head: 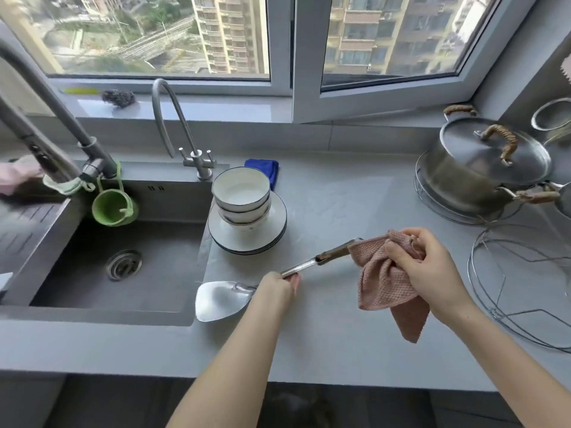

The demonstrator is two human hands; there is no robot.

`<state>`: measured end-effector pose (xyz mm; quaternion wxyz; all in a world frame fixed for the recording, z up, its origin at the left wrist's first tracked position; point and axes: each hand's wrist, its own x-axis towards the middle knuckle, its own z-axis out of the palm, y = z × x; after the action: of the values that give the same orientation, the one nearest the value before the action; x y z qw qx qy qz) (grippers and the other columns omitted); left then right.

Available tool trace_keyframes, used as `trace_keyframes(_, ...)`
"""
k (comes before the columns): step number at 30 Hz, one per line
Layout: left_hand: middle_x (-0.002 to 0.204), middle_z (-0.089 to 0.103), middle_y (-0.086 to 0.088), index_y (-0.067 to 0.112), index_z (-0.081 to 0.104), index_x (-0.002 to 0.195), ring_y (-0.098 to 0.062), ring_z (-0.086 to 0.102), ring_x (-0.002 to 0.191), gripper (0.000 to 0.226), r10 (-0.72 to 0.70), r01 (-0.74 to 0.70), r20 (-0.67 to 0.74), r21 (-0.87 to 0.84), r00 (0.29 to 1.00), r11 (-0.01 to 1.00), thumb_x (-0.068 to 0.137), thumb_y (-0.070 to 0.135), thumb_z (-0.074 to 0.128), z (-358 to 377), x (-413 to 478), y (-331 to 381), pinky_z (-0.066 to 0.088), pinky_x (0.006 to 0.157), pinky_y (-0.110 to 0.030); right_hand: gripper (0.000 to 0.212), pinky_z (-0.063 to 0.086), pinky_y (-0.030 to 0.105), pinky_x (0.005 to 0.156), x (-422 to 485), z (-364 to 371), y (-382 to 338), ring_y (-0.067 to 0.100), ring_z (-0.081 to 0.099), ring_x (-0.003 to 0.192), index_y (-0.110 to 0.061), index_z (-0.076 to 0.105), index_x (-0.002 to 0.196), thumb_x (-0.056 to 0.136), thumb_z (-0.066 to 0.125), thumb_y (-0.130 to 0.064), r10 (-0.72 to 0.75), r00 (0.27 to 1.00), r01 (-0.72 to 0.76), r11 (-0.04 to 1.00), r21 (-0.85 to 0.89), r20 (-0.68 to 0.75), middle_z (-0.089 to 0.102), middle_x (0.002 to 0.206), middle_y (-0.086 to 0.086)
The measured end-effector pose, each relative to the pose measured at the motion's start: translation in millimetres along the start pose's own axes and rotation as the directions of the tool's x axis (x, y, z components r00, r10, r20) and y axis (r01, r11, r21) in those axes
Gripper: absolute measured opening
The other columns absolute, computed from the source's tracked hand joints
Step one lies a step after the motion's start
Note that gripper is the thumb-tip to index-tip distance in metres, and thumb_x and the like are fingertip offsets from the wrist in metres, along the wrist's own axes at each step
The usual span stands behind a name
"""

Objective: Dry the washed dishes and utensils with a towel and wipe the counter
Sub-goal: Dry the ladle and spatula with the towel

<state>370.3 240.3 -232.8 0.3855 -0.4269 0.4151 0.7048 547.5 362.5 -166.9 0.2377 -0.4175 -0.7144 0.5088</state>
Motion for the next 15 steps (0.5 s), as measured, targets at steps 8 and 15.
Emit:
trace_keyframes(8, 0.113, 0.055, -0.030, -0.016, 0.042, 0.115, -0.039, 0.054, 0.117, 0.025, -0.111, 0.108, 0.012, 0.135, 0.994, 0.985, 0.099, -0.007, 0.025, -74.6, -22.3, 76.1, 0.041, 0.093, -0.052, 0.012, 0.051, 0.027, 0.072, -7.2, 47.1, -65.9, 0.010, 0.064, 0.075, -0.026, 0.059, 0.093, 0.086, 0.068, -0.023, -0.101, 0.993, 0.095, 0.992, 0.086, 0.064, 0.066, 0.089, 0.004)
trace_keyframes(15, 0.054, 0.040, -0.009, 0.003, 0.041, 0.075, -0.012, 0.040, 0.027, 0.030, 0.028, -0.018, -0.018, 0.423, 0.999, 0.906, 0.097, -0.006, 0.023, -147.4, -32.1, 172.5, 0.034, 0.030, -0.012, 0.010, 0.052, 0.025, 0.074, -43.2, 190.5, -114.1, 0.010, 0.067, 0.082, -0.023, 0.063, 0.097, 0.089, 0.066, -0.018, -0.147, 0.963, 0.100, 0.973, 0.210, 0.226, 0.070, 0.089, -0.003)
